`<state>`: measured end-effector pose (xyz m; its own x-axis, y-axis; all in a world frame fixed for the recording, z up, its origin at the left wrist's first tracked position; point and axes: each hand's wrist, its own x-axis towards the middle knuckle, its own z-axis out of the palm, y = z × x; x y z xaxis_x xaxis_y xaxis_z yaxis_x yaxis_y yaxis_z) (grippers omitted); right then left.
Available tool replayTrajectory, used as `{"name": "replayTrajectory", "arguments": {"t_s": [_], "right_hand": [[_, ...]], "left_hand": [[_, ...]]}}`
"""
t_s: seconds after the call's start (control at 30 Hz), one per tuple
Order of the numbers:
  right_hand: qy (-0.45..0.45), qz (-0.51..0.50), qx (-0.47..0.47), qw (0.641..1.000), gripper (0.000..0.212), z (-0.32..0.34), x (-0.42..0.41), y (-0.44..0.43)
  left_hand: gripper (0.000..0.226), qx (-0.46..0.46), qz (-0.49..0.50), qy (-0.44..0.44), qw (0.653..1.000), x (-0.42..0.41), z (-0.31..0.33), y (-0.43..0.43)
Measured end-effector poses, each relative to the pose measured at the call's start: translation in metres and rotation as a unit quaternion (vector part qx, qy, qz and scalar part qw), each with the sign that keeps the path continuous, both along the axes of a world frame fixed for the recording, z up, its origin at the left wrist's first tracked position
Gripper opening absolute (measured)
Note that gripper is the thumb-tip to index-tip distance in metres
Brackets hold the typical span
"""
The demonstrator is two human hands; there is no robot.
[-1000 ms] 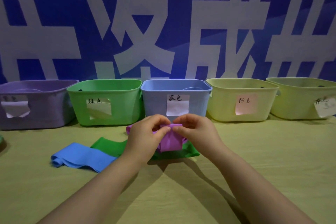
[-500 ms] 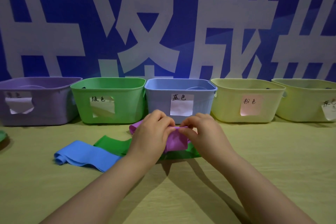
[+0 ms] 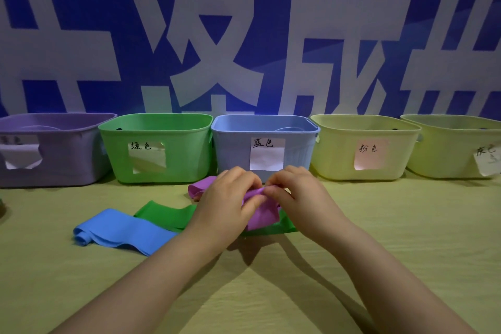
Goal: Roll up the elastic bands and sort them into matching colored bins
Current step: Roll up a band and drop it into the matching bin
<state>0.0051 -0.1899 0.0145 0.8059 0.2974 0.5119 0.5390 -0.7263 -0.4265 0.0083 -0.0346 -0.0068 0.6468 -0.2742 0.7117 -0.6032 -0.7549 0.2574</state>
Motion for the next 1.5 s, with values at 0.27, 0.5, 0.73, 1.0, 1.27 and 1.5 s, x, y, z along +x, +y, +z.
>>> {"name": "replayTrajectory", "arguments": {"t_s": [0.27,0.5,0.73,1.0,1.27,1.5], "right_hand": [[0.087,0.031,0.058,0.994,0.015,0.003,-0.002,-0.001],[0.147,0.061,0.145,0.977,0.014,0.005,-0.003,-0.003],[0.199,0.081,0.195,0.957,0.018,0.007,-0.004,-0.005],[0.106,0.037,0.054,0.992,0.023,0.007,-0.006,-0.004],[0.118,0.067,0.125,0.983,0.009,0.005,-0.002,-0.004],[0.132,0.071,0.192,0.970,0.018,0.009,-0.004,-0.004]], "left_hand": [[0.009,-0.025,0.013,-0.030,0.999,-0.002,0.001,0.000],[0.004,-0.037,0.003,-0.043,0.998,-0.003,0.004,0.001],[0.026,-0.063,-0.015,-0.073,0.995,-0.003,0.004,0.003],[0.033,-0.023,0.016,-0.110,0.993,0.001,0.002,0.006],[0.037,0.025,0.024,-0.110,0.993,0.005,0.004,0.012],[0.044,0.062,0.006,-0.099,0.993,0.003,0.006,0.009]]}}
